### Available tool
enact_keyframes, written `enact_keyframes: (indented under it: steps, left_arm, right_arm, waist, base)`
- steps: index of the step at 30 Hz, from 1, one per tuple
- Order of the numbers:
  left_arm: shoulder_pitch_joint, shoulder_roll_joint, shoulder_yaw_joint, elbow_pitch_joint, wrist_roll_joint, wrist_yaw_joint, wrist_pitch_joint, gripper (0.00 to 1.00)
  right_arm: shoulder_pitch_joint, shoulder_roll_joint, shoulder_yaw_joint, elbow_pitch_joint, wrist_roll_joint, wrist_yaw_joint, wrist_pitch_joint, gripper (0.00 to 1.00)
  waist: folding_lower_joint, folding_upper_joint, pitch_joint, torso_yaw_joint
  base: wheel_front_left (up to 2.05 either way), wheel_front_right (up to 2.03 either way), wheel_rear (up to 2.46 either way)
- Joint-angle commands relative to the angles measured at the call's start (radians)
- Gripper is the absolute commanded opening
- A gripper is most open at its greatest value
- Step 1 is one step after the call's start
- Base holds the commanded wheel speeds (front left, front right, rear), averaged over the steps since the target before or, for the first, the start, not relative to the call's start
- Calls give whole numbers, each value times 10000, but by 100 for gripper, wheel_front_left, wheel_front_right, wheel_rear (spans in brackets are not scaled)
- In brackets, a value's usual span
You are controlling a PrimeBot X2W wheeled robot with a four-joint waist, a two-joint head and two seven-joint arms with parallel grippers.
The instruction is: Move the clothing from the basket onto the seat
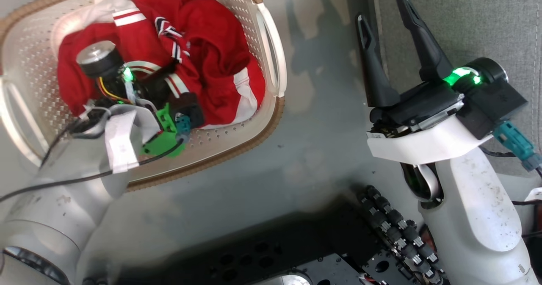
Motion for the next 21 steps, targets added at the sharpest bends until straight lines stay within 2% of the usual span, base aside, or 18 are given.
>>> enact_keyframes:
  steps: [1,10,18,21]
  left_arm:
    - [244,-66,-3,-129,-161,102,0,0]
    - [1546,-265,183,-1069,-1585,507,3,0]
    - [3025,-431,1018,-2443,-3143,1003,0,0]
    - [3583,-580,1418,-3047,-3600,1066,-2,0]
  right_arm:
    - [3,-25,64,73,-92,-3,-48,100]
    - [570,-29,-4,428,-426,-3,-49,100]
    - [1370,-29,-77,756,-643,-3,-49,100]
    - [1683,-29,-76,861,-737,-3,-48,100]
  waist:
    - [0,0,-363,222]
    - [0,0,-1989,693]
    - [0,0,-3746,1053]
    - [0,0,-4359,1203]
  base:
    - [0,0,0]
    - [0,0,0]
    - [0,0,0]
    - [0,0,0]
